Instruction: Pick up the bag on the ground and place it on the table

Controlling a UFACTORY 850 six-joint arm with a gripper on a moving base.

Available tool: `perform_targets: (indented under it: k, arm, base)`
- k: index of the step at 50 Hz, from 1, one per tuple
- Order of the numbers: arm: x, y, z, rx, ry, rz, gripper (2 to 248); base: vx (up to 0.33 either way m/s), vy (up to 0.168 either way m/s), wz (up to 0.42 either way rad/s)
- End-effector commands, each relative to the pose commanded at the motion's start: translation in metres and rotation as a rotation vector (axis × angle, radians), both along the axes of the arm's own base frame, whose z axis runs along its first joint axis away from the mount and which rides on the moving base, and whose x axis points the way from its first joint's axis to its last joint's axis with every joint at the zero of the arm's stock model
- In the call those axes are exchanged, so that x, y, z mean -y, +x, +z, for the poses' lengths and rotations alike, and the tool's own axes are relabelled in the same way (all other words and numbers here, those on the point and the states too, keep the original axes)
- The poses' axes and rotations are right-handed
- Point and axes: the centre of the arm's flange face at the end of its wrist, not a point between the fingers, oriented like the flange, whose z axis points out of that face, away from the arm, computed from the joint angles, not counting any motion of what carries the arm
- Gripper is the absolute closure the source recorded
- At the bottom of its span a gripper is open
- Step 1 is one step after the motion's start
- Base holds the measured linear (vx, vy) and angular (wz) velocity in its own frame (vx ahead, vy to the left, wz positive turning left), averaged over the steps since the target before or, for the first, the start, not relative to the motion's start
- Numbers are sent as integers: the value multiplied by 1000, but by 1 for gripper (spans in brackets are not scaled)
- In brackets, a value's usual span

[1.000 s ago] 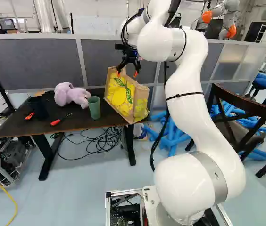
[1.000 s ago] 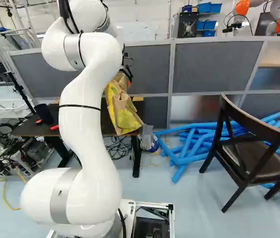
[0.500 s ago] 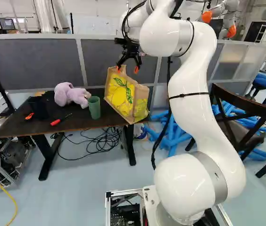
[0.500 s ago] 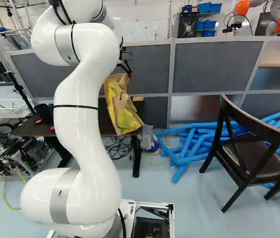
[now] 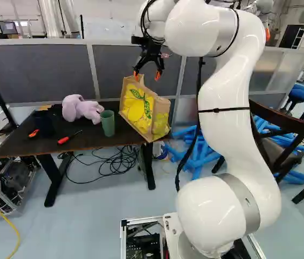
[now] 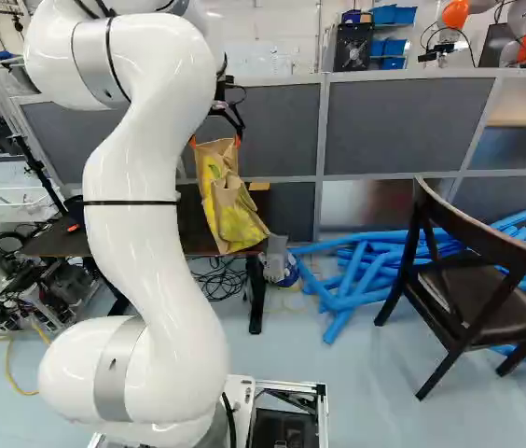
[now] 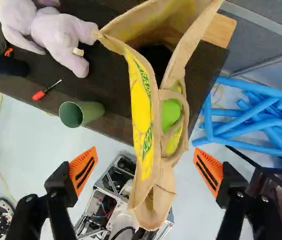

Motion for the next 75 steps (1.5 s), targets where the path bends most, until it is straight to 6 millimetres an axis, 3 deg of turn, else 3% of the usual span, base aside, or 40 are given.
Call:
perform_targets:
  k: [21,75]
  arm:
    - [0,0,1,1,0,0,3]
    - [0,0,1,1,0,0,3]
  base:
    - [-60,1,4]
    - [-319,-26,23]
